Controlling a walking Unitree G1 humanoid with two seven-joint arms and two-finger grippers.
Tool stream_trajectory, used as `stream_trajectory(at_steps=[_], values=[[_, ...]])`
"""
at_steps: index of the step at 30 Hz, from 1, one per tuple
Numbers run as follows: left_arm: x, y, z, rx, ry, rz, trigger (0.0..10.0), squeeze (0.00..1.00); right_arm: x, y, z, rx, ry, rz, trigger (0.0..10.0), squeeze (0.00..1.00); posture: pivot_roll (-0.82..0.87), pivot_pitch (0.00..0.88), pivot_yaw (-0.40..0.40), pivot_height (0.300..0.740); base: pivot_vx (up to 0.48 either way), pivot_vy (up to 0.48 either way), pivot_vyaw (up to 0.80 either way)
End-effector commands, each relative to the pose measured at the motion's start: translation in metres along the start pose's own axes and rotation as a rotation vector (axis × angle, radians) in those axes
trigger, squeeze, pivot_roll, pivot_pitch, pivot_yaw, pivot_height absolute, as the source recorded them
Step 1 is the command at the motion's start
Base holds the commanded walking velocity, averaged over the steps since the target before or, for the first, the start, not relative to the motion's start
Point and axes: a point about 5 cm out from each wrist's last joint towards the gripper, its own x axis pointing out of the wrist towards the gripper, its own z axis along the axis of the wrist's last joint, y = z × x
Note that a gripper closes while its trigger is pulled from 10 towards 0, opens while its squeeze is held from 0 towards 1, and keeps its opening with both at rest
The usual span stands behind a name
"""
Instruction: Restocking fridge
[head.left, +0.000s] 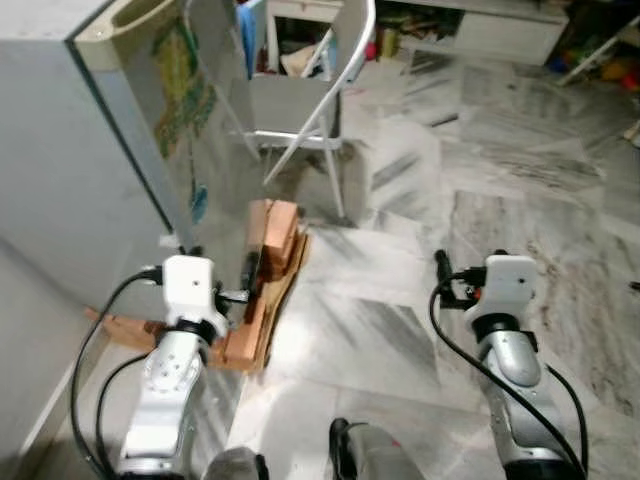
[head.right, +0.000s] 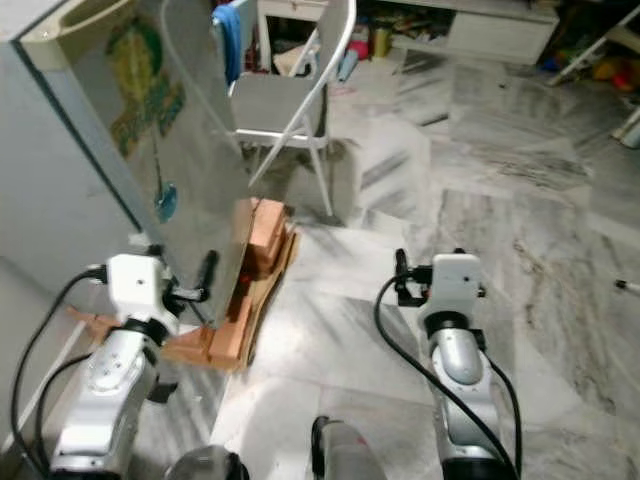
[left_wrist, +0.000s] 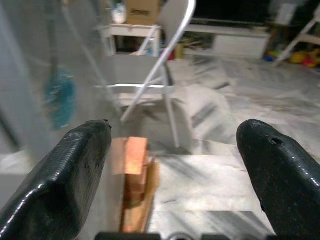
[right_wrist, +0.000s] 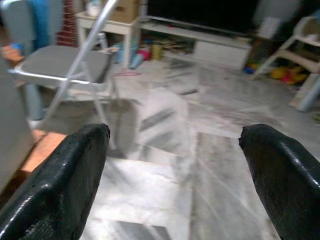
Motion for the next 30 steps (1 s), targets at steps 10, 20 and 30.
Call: stream_trajectory(at_steps=[10, 20, 30], values=[[-0.0032, 0.0086, -0.0023, 0.0, 0.008, 0.053, 10.0, 0.0, -0.0008, 0.0013, 0.0011, 0.001, -0.003, 0.003, 10.0, 0.0, 0.04, 0.112, -0.016, 0.74, 0.0, 0.086, -0.52], [-0.0019, 0.0079, -0.0023, 0.0, 0.007, 0.05, 10.0, 0.0, -0.0011, 0.0007, 0.0014, -0.006, -0.006, 0.002, 10.0, 0.0, 0.03, 0.11, -0.016, 0.74, 0.0, 0.452, 0.0], [-0.0007, 0.0027, -0.0016, 0.015, 0.001, 0.022, 10.0, 0.0, -0.0006, 0.0019, 0.0014, -0.014, -0.008, 0.008, 10.0, 0.0, 0.04, 0.109, -0.018, 0.74, 0.0, 0.268, 0.0]])
